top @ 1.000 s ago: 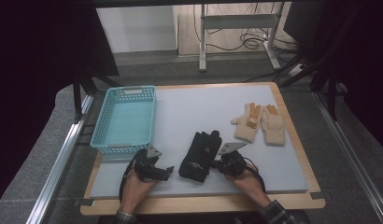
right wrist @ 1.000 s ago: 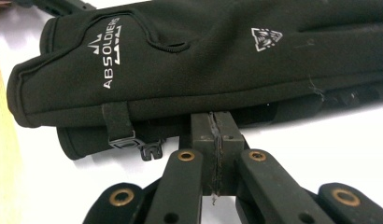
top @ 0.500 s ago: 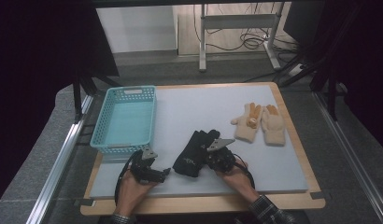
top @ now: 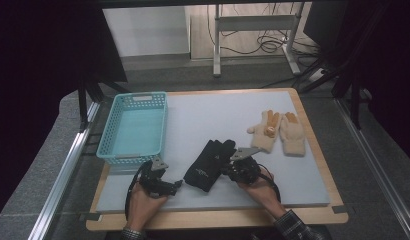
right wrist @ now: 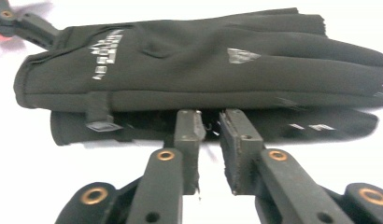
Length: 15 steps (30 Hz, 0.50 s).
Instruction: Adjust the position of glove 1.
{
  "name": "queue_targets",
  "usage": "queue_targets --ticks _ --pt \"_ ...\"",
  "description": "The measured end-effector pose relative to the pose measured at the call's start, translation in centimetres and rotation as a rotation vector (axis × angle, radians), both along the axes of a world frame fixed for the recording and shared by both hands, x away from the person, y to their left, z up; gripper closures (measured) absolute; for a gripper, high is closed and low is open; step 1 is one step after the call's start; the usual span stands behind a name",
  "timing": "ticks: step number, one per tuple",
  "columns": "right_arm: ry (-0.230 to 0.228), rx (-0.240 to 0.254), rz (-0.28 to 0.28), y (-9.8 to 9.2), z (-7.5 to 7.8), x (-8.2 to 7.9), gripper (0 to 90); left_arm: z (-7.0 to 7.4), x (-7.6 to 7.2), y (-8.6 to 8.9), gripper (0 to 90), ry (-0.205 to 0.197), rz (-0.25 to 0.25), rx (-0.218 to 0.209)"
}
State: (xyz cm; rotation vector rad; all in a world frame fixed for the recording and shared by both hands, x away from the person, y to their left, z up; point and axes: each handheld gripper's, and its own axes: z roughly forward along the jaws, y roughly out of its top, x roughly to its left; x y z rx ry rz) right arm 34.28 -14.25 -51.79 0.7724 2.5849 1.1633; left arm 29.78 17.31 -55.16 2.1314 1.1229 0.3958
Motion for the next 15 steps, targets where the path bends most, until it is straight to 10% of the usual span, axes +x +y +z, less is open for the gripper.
queue_targets --ticks 15 --pt "-0.025 0.009 -0.23 -8.8 0.1 1.2 41.1 0.0 0.0 0.0 1.7 0.001 0.0 -0.001"
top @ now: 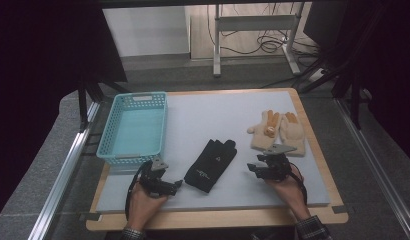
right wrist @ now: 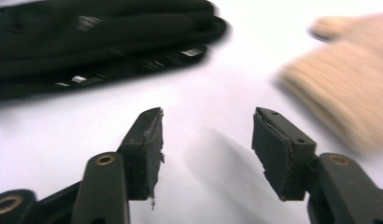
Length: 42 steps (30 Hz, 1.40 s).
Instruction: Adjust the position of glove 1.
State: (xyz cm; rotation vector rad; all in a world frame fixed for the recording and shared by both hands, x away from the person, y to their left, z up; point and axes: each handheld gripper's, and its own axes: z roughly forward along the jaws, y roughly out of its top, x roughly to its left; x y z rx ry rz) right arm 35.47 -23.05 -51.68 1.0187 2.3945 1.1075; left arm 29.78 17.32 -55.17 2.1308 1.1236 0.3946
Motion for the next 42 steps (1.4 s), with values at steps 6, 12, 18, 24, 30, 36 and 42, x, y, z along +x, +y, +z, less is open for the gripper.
queue_targets --ticks 6,12,18,24,30,36,42 --pt "-0.005 -0.025 -0.078 -2.0 -0.7 0.0 34.7 0.0 0.0 0.0 1.7 0.0 0.0 0.0" --pt "-0.018 -0.061 -0.086 -2.1 -1.3 0.0 30.6 0.0 0.0 0.0 1.6 0.002 0.0 0.0" --pt "-0.016 -0.059 -0.089 -2.1 -1.4 0.0 27.9 0.0 0.0 0.0 1.5 0.004 -0.002 -0.002" --pt "-0.018 -0.061 -0.092 -2.1 -1.4 0.0 27.1 0.1 0.0 0.0 1.9 0.002 -0.002 -0.002" --pt "-0.019 -0.062 -0.092 -2.1 -1.4 0.0 26.5 0.4 0.0 0.0 3.0 0.021 -0.02 -0.02" --pt "-0.021 -0.064 -0.093 -2.1 -1.5 0.0 26.0 1.5 -0.1 -0.4 2.6 0.033 -0.052 -0.081" --pt "-0.022 -0.065 -0.095 -2.1 -1.5 0.0 25.7 3.2 0.4 -1.9 1.8 0.029 -0.087 -0.121"
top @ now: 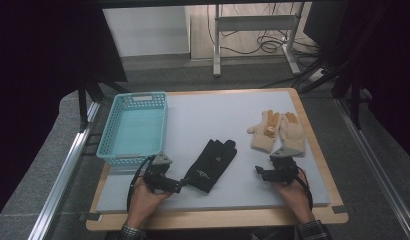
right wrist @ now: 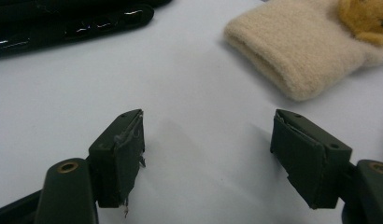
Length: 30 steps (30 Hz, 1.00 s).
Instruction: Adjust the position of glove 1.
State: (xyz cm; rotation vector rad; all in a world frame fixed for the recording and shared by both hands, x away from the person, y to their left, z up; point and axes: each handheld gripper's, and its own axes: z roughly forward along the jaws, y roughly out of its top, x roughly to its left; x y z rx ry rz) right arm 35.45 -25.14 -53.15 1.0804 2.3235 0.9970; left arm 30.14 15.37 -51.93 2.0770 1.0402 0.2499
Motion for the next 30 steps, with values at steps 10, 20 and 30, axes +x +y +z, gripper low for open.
queue_targets --ticks 10,20,30 --pt "0.002 0.002 0.001 0.0 0.0 0.0 25.1 1.5 2.3 -4.8 0.0 0.01 -0.062 0.049" --pt "0.005 0.004 0.004 0.0 0.0 0.0 24.4 1.2 5.3 -9.2 0.0 0.07 -0.05 0.119" --pt "0.006 0.005 0.007 0.0 0.0 0.0 24.0 -0.9 6.5 -11.1 0.0 0.14 -0.026 0.191"
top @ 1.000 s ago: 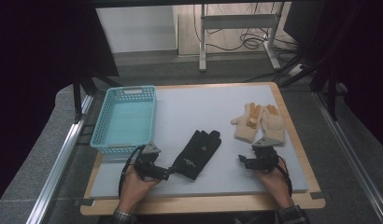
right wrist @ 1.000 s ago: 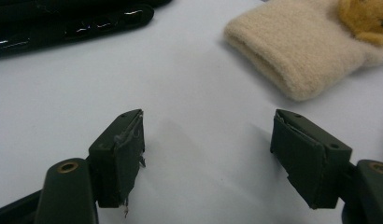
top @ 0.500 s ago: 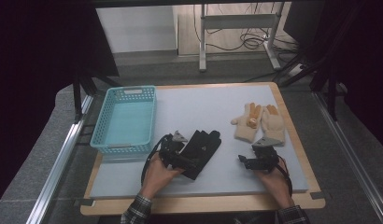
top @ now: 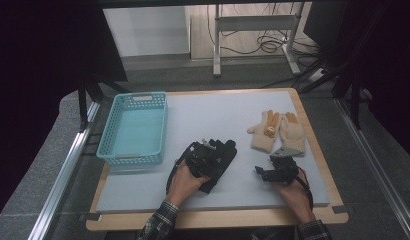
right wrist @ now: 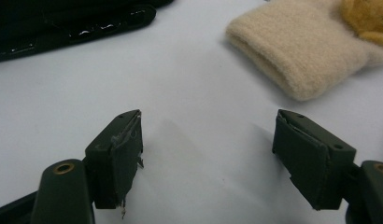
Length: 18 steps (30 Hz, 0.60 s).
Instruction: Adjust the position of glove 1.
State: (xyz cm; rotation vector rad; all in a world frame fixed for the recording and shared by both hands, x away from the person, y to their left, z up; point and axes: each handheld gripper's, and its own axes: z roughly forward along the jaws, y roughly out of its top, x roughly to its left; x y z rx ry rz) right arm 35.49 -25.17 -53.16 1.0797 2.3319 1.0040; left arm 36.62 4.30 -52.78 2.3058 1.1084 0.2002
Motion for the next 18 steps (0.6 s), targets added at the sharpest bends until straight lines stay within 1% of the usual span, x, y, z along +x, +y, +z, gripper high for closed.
queue_targets --ticks 2,5,6,8,9,10,11,13,14,18 --pt "0.0 0.0 0.0 0.0 0.0 0.0 24.0 0.0 -0.3 -0.2 0.0 0.004 -0.006 0.003" --pt "0.001 -0.002 0.0 0.0 0.0 0.0 24.0 -0.1 -1.2 -1.3 0.0 -0.029 -0.032 0.08" --pt "0.001 -0.002 0.0 0.0 0.0 0.0 24.0 0.0 -1.3 -1.4 0.0 -0.033 -0.032 0.08" --pt "0.001 -0.002 -0.001 0.0 0.0 0.0 23.9 0.0 -1.3 -1.3 0.1 -0.028 -0.035 0.073" --pt "0.0 -0.002 -0.001 0.0 0.0 0.0 23.9 0.0 -1.3 -1.2 3.9 -0.031 -0.026 0.069" --pt "0.0 -0.002 -0.001 0.0 0.0 0.0 23.9 0.1 -1.3 -1.1 3.9 -0.034 -0.018 0.066" --pt "-0.001 -0.002 0.0 0.0 0.0 0.0 23.9 0.2 -1.3 -0.9 7.3 -0.039 -0.017 0.062" --pt "-0.001 -0.002 0.0 0.0 0.0 0.0 23.9 0.4 -1.3 -0.6 16.9 -0.049 -0.014 0.062" --pt "-0.001 -0.002 0.0 0.0 0.0 0.0 23.9 0.5 -1.2 -0.4 22.3 -0.052 -0.004 0.058" --pt "0.0 -0.002 -0.001 0.0 0.0 0.0 23.9 0.9 -1.1 0.3 47.0 -0.076 -0.008 0.073"
